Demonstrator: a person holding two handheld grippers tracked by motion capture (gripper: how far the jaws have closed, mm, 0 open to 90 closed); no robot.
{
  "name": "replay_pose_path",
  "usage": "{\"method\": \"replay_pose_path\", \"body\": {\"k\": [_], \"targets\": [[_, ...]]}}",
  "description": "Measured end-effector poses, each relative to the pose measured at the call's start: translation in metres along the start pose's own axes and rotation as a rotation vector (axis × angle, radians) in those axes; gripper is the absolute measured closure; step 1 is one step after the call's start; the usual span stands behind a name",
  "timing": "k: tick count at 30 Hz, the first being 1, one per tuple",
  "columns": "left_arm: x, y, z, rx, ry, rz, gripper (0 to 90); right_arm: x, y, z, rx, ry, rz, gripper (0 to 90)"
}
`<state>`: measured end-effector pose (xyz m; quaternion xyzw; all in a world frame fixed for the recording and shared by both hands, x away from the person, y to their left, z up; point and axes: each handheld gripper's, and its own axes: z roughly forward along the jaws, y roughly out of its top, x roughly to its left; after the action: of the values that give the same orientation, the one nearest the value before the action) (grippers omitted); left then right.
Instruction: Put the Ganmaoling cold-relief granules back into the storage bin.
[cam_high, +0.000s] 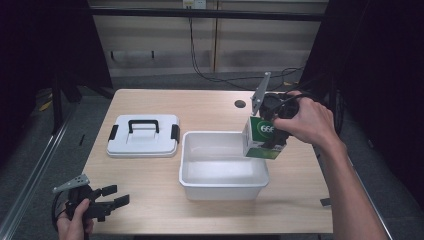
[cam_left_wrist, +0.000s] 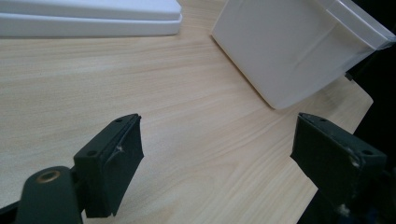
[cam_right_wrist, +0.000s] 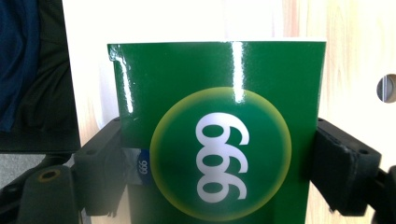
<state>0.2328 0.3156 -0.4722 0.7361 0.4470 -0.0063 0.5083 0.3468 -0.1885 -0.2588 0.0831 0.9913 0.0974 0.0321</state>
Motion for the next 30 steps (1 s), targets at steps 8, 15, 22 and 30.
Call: {"method": "replay_pose_path", "body": {"k": [8,15,22,30], "targets": [[0.0,0.0,0.0,-0.002,0.0,0.001,16.1,-0.002,0.019,0.013,0.008,0.017,-0.03,15.9],[0.0,0.0,0.0,-0.001,-0.001,0.004,16.2,0.0,0.028,0.026,0.029,0.025,-0.043,15.9],[0.0,0.0,0.0,-0.001,-0.002,0.002,16.2,-0.001,0.031,0.044,0.062,0.044,-0.045,15.8],[0.0,0.0,0.0,0.001,-0.003,0.007,16.2,0.0,0.032,0.068,0.095,0.055,-0.061,15.7]]}}
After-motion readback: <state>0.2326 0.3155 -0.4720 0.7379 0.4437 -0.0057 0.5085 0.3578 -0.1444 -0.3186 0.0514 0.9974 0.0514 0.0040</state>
